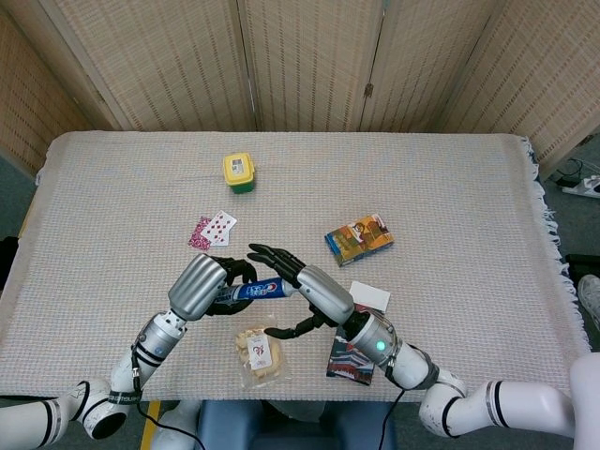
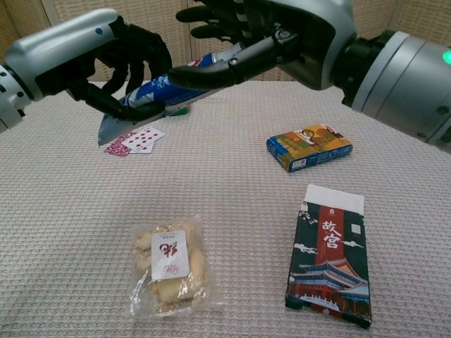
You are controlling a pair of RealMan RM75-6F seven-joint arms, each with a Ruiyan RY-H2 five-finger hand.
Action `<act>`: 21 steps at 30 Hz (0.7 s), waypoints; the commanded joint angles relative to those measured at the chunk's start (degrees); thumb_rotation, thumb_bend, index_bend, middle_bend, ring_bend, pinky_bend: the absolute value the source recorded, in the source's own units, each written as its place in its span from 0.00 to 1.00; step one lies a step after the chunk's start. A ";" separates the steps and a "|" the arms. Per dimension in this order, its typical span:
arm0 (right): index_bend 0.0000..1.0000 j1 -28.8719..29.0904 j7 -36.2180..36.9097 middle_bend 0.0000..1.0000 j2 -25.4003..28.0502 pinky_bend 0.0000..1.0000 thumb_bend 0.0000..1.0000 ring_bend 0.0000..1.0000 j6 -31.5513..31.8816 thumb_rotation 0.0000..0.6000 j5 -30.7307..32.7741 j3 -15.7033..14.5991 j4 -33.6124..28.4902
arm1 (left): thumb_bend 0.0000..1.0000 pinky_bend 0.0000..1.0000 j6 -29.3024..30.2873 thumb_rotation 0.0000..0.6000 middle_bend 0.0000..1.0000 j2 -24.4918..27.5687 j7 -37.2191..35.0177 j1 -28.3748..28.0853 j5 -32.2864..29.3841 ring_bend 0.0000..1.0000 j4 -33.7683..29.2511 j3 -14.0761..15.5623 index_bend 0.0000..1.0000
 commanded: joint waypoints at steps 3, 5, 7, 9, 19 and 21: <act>0.00 0.53 0.55 0.00 -1.39 0.00 0.27 0.00 0.24 0.91 0.13 0.30 0.78 | 0.74 0.81 -0.03 1.00 0.82 0.10 -0.39 -0.10 -0.03 0.75 -0.28 -0.19 0.82; 0.00 0.74 0.76 0.00 -1.79 0.00 0.27 0.00 0.21 0.91 0.15 0.33 1.10 | 0.74 0.81 0.02 1.00 0.82 0.16 -0.50 -0.14 0.01 0.75 -0.41 -0.29 0.82; 0.00 0.93 1.21 0.00 -2.28 0.00 0.27 0.00 0.38 0.91 0.05 0.42 1.35 | 0.74 0.81 0.04 1.00 0.82 0.25 -0.58 -0.16 -0.01 0.75 -0.56 -0.37 0.82; 0.00 1.08 1.65 0.00 -2.79 0.00 0.27 0.00 0.75 0.91 -0.09 0.58 1.65 | 0.74 0.81 -0.02 1.00 0.82 0.29 -0.89 -0.18 -0.14 0.75 -0.74 -0.45 0.82; 0.00 1.57 3.26 0.00 -4.85 0.00 0.27 0.00 2.22 0.91 -0.43 1.02 3.30 | 0.74 0.81 -0.36 1.00 0.82 0.58 -2.31 -0.27 -0.58 0.75 -0.99 -0.64 0.82; 0.00 1.77 3.90 0.00 -5.01 0.00 0.27 0.00 2.18 0.91 -0.47 1.07 3.56 | 0.74 0.81 -0.32 1.00 0.82 0.60 -2.43 -0.29 -0.54 0.75 -0.94 -0.67 0.82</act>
